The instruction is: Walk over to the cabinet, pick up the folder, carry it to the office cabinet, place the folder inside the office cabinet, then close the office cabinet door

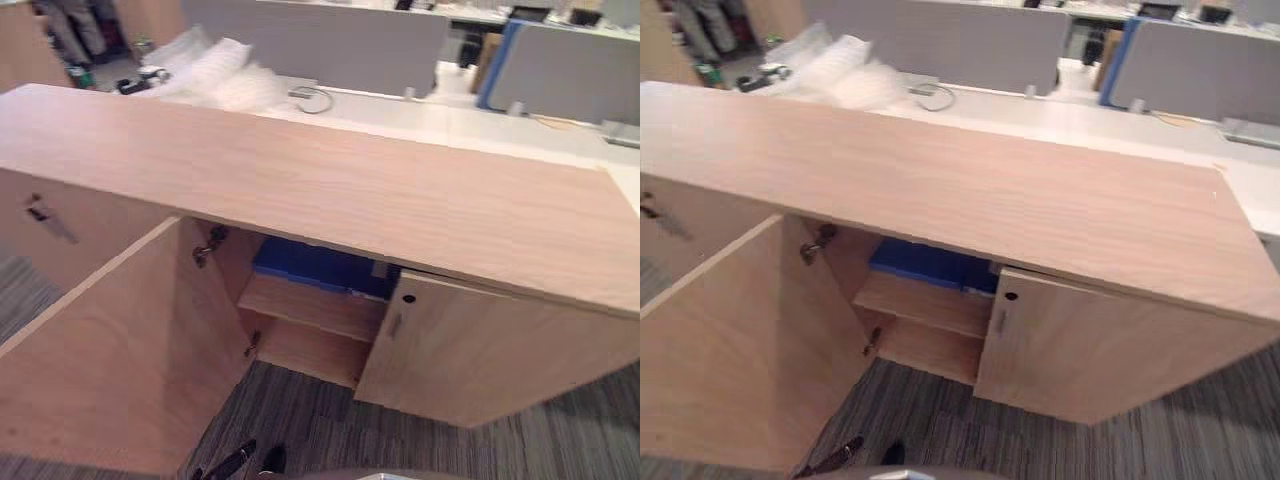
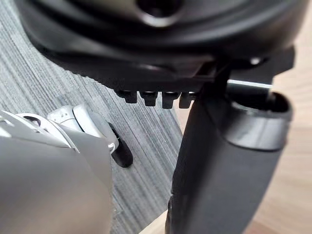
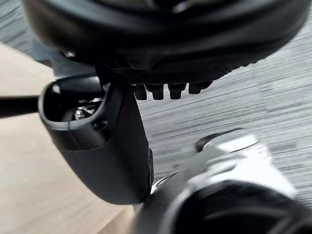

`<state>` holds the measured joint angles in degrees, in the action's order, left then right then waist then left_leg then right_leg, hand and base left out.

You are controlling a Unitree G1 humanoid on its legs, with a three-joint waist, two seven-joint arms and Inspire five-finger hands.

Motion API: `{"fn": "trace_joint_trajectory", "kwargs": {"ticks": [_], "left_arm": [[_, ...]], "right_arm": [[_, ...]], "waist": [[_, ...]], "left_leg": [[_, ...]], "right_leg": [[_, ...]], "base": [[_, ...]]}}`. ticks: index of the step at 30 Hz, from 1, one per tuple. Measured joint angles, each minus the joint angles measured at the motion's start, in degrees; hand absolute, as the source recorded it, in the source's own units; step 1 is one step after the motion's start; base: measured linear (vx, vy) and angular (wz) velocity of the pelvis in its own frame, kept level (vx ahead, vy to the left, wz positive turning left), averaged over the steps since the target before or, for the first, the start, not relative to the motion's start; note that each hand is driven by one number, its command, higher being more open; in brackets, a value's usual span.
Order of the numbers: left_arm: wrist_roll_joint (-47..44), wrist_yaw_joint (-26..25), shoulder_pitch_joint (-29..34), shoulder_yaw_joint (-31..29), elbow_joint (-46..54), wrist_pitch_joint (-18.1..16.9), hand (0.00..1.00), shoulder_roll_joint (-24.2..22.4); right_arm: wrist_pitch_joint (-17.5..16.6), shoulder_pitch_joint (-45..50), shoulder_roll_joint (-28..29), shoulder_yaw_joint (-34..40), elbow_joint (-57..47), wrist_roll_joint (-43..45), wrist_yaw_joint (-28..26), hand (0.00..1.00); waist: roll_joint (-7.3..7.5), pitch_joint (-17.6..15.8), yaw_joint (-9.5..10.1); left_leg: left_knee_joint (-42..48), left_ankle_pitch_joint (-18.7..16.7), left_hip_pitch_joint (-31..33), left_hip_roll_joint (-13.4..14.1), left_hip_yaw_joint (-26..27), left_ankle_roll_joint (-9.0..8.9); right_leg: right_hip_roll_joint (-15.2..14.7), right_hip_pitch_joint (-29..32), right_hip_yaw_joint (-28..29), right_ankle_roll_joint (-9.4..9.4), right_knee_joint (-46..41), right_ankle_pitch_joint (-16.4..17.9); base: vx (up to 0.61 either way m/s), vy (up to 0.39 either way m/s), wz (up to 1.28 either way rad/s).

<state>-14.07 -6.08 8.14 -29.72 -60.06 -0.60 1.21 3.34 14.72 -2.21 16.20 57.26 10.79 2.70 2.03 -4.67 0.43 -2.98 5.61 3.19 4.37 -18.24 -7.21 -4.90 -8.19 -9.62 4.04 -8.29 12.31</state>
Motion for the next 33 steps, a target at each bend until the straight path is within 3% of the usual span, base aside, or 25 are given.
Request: {"fn": "trace_joint_trajectory", "kwargs": {"ticks": [2, 3, 4, 5, 6, 7, 8, 9, 10, 11, 12, 13, 15, 16, 19, 29, 31, 33], "left_arm": [[0.0, 0.0, -0.2, -1.0, 0.3, -0.2, 1.00, -0.4], [0.0, 0.1, -0.8, -1.9, 0.4, -0.2, 1.00, -0.3], [0.1, 0.2, -1.9, -3.8, 0.4, -0.2, 1.00, -0.6], [0.1, 0.2, -2.3, -4.6, 0.4, -0.2, 1.00, -1.0], [0.1, 0.0, -2.2, -5.5, 0.3, -0.2, 1.00, -1.5], [0.1, -0.3, -1.8, -5.5, 0.1, -0.2, 1.00, -1.7], [0.1, -0.3, -1.8, -5.5, 0.0, -0.2, 1.00, -1.9], [0.1, -0.2, -2.3, -4.5, -0.1, -0.4, 1.00, -1.4], [0.0, -0.3, -3.0, -4.4, -0.3, -0.5, 1.00, -0.7], [-0.1, -0.3, -3.7, -4.7, -1.1, -0.4, 1.00, 0.5], [-0.1, -0.5, -3.4, -4.6, -1.6, -0.4, 1.00, 0.5], [-0.7, -0.7, -3.2, -4.4, -2.8, -0.2, 1.00, 0.1], [-1.1, -0.9, -2.5, -1.8, -2.9, -0.3, 1.00, 0.6], [-1.1, -0.9, -1.8, 0.3, -3.0, -0.3, 1.00, 0.9], [-1.1, -0.8, -2.4, 2.6, -3.3, -0.7, 1.00, 1.6], [-0.9, -1.2, -2.2, 2.6, -4.1, -1.3, 1.00, 1.8], [1.3, -1.6, -1.9, 1.5, -3.1, -1.1, 1.00, 1.9], [2.7, -0.1, 0.8, -3.4, 4.4, 0.3, 1.00, 2.5]], "right_arm": [[-0.4, -2.0, 0.1, -1.1, -1.7, 0.0, -0.2, 1.00], [-0.7, -2.9, 0.4, -1.5, -2.8, 0.1, -0.5, 1.00], [-1.2, -3.5, 0.9, -1.1, -3.4, 0.1, -0.5, 1.00], [-1.1, -3.9, 0.9, -0.6, -3.4, 0.1, -0.6, 1.00], [-0.8, -5.0, 0.8, 0.8, -2.7, 0.1, -0.8, 1.00], [-0.8, -5.4, 0.7, 2.5, -2.7, 0.2, -1.0, 1.00], [-0.7, -5.8, 0.5, 3.3, -2.4, 0.2, -1.0, 1.00], [-0.3, -7.4, 1.0, 5.1, -0.4, 0.1, -1.3, 1.00], [-0.2, -7.8, 1.7, 5.2, 0.2, 0.1, -1.4, 1.00], [-0.7, -7.9, 2.8, 5.5, 1.7, 0.1, -1.7, 1.00], [-0.6, -8.2, 2.7, 6.5, 2.2, 0.3, -1.9, 1.00], [-0.7, -8.9, 2.0, 9.2, 2.8, 0.4, -2.0, 1.00], [-0.1, -8.9, 2.2, 10.8, 4.0, 0.6, -2.2, 1.00], [-0.1, -8.9, 2.2, 12.1, 4.7, 0.6, -2.2, 1.00], [-0.1, -9.0, 2.2, 12.5, 6.1, 2.0, -2.0, 1.00], [-0.2, -9.2, 1.9, 14.2, 8.4, 5.2, -1.1, 1.00], [-0.2, -9.3, 1.8, 14.6, 8.6, 5.2, -1.0, 1.00], [-0.2, -9.1, 1.8, 16.6, 8.6, 5.4, -1.4, 1.00]], "waist": [[0.14, -0.9, 0.73], [0.71, -1.7, 0.60], [0.94, -2.3, 0.21], [0.75, -2.6, 0.22], [0.17, -2.9, 0.64], [-1.36, -3.5, 0.52], [-1.53, -3.8, 0.32], [-1.00, -4.2, 0.12], [0.95, -4.0, -0.56], [2.01, -4.0, -0.98], [1.73, -3.9, -0.82], [0.51, -5.0, -0.87], [1.01, -4.8, -0.90], [0.23, -4.3, -1.06], [0.89, -3.7, -1.31], [0.52, -3.6, -1.55], [0.42, -3.7, -1.62], [0.13, -3.8, -2.11]], "left_leg": [[1.7, -0.2, 1.2, -0.8, 0.4, 0.31], [5.2, -1.4, 3.3, -0.5, 5.8, 2.25], [14.5, -3.8, 8.2, 1.2, 16.5, 5.08], [20.0, -5.5, 10.4, 2.2, 21.2, 5.71], [28.5, -9.5, 12.5, 4.2, 29.4, 7.56], [30.9, -11.2, 13.0, 5.2, 35.3, 8.71], [30.4, -11.2, 13.1, 4.5, 35.6, 9.12], [22.8, -9.1, 11.9, 1.1, 33.3, 9.46], [18.2, -6.7, 10.7, -1.4, 32.7, 9.53], [25.3, -12.4, 10.4, -0.9, 38.2, 9.98], [27.6, -15.5, 8.8, 0.1, 39.7, 9.19], [22.2, -16.8, 4.7, -1.2, 38.8, 9.42], [12.7, -11.9, 0.5, -4.9, 37.9, 9.68], [6.6, -8.8, -1.8, -6.2, 36.8, 9.96], [0.2, -5.5, -4.1, -7.9, 34.8, 9.87], [-2.4, -3.8, -7.3, -6.7, 34.6, 8.70], [-2.4, -3.6, -7.3, -6.7, 34.7, 8.39], [-2.4, -3.5, -7.1, -6.6, 34.6, 8.38]], "right_leg": [[-0.5, -0.6, -1.8, 0.18, -0.1, 0.4], [-1.2, -1.1, -4.0, 0.21, -0.2, 0.5], [-2.2, -1.2, -7.6, 0.25, -0.7, 0.8], [-2.6, -1.2, -9.2, 0.25, -1.2, 0.9], [-3.3, -1.4, -11.6, 0.25, -2.7, 1.4], [-3.1, -2.0, -13.9, 0.74, -4.9, 1.9], [-3.4, -1.8, -14.1, 0.36, -6.4, 2.5], [-2.7, 0.1, -11.9, -2.04, -4.5, 3.9], [-3.0, 0.7, -11.7, -3.30, -0.7, 2.2], [-4.5, -0.5, -14.4, -0.11, 0.8, 0.2], [-4.6, -0.8, -15.2, 0.06, 0.7, 0.0], [-4.6, -2.2, -16.7, 0.56, 0.1, -0.2], [-6.3, -2.2, -17.3, 0.62, 0.0, -2.0], [-6.5, -2.0, -17.3, 0.59, 0.2, -2.9], [-6.4, -3.1, -17.5, 1.27, 2.2, -4.0], [-5.1, -5.1, -18.2, 1.71, 2.0, -4.3], [-5.0, -5.1, -18.2, 1.71, 2.0, -4.3], [-4.9, -5.0, -18.4, 1.70, 2.4, -4.3]], "base": [[-0.01, -0.006, 0.51], [-0.04, 0.002, 1.09], [-0.02, 0.013, 1.12], [0.03, 0.059, 1.14], [0.14, 0.124, 1.06], [0.18, 0.173, 1.16], [0.14, 0.196, 1.50], [0.01, 0.132, 1.36], [-0.09, 0.068, 1.67], [-0.07, 0.008, 1.08], [0.06, 0.087, 0.99], [0.12, 0.109, 0.44], [0.12, 0.126, 0.45], [0.11, 0.116, 0.45], [0.07, 0.054, 0.36], [-0.01, -0.051, -0.01], [-0.04, -0.027, -0.05], [-0.04, -0.020, -0.01]]}}
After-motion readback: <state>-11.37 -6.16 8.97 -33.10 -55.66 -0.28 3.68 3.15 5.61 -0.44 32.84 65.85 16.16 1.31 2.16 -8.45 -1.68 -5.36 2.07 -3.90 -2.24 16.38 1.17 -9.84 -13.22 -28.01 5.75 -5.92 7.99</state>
